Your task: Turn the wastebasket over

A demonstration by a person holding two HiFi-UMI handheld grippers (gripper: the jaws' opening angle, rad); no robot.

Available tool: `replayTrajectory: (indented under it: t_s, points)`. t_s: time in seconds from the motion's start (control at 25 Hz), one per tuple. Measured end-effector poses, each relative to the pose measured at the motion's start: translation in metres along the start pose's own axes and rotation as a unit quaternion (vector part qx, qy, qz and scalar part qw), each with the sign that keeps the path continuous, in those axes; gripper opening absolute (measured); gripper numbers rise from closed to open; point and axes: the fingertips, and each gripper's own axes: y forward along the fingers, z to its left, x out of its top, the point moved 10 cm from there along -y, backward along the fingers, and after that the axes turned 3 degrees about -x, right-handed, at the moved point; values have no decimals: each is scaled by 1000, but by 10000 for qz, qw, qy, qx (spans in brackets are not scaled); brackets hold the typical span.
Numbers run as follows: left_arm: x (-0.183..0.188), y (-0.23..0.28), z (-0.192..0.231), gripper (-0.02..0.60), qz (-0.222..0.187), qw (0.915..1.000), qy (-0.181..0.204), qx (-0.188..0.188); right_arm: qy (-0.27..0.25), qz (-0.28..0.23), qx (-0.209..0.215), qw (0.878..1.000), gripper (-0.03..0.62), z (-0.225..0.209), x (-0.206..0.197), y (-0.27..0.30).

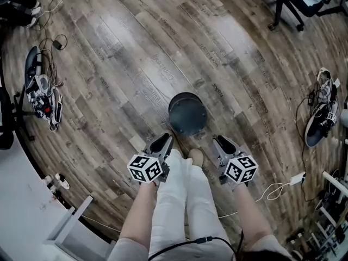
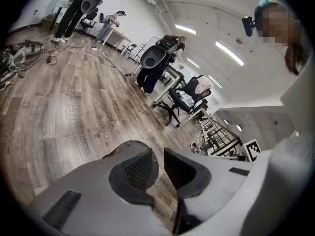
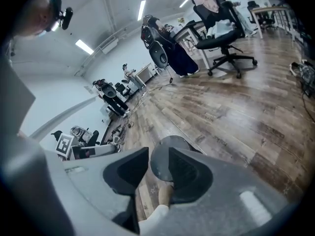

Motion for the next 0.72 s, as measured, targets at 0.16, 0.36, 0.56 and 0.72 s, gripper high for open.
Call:
replayTrajectory:
  t_s: [0.16,0.36,0.56,0.72]
  points:
    - [-1,23,29,71,121,9999,-47,2,154,53,-84,9998,124,-18,-11,27]
    - [-7,42,63,72,219,9996,-180,61,220,88,-194,9995,138,-35,-18,64]
    - [-12,61,99,77,551,9977,-105,373,272,232,-374,9987,149,-52,-19,102]
    - [-7,84,124,167,837,9957,-151,378,188,350,-470,9981,162,-65,-14,131]
